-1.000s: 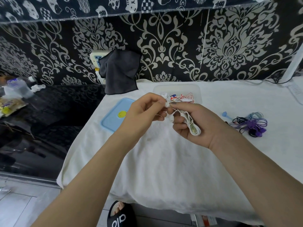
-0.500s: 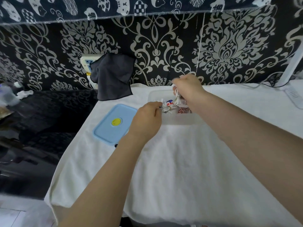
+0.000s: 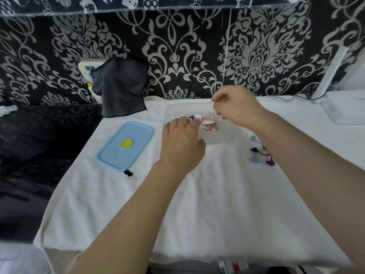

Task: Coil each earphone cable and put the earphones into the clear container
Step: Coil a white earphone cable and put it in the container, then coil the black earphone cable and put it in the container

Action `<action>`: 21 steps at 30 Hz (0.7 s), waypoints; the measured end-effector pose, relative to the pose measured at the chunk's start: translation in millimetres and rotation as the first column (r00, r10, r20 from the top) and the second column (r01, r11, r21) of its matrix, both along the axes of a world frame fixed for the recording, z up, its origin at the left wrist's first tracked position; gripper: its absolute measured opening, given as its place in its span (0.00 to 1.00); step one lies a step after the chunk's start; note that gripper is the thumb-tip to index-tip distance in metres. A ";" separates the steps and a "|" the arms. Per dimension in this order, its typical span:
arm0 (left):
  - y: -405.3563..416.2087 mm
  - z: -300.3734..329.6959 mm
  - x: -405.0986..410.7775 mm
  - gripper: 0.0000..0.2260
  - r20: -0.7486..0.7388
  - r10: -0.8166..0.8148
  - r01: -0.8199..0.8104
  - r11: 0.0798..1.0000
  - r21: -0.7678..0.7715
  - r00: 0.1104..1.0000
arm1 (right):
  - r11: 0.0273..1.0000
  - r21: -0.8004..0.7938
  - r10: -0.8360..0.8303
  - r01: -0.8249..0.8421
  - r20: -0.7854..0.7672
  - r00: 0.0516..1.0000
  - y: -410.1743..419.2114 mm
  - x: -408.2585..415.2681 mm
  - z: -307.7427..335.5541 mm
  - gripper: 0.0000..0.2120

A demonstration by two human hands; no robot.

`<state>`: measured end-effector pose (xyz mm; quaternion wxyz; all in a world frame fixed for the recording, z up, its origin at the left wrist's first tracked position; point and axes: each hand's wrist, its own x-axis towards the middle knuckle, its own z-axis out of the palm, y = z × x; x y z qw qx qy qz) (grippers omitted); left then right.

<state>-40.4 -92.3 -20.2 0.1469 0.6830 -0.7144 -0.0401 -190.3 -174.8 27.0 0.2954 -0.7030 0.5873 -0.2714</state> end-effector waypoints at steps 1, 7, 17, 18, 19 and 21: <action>1.5 1.4 -3.2 0.21 -0.017 -0.017 0.016 1.000 -0.013 1.000 | 0.997 -0.047 -0.051 0.053 0.043 0.998 8.2 -13.1 -0.4 0.12; 16.3 6.7 -12.2 0.16 -0.057 -0.144 0.143 0.990 -0.021 0.988 | 0.986 0.043 -0.139 0.163 -0.339 0.930 56.7 -78.8 -43.1 0.17; 48.4 -5.5 -13.8 0.14 -0.003 -0.234 0.225 0.932 0.284 0.972 | 1.000 0.022 0.004 0.010 -0.567 0.823 70.6 -93.2 -71.1 0.07; 50.1 -5.1 -12.8 0.14 -0.004 -0.234 0.225 0.930 0.291 0.972 | 0.999 0.037 0.006 0.017 -0.543 0.840 71.0 -92.7 -70.3 0.07; 52.0 -4.4 -12.6 0.14 -0.007 -0.233 0.225 0.929 0.294 0.972 | 0.999 0.043 -0.002 0.027 -0.496 0.868 72.7 -93.3 -67.7 0.07; 54.0 -3.1 -11.0 0.14 -0.034 -0.226 0.226 0.928 0.297 0.974 | 0.999 0.016 -0.039 0.047 -0.321 0.946 76.2 -92.1 -58.7 0.07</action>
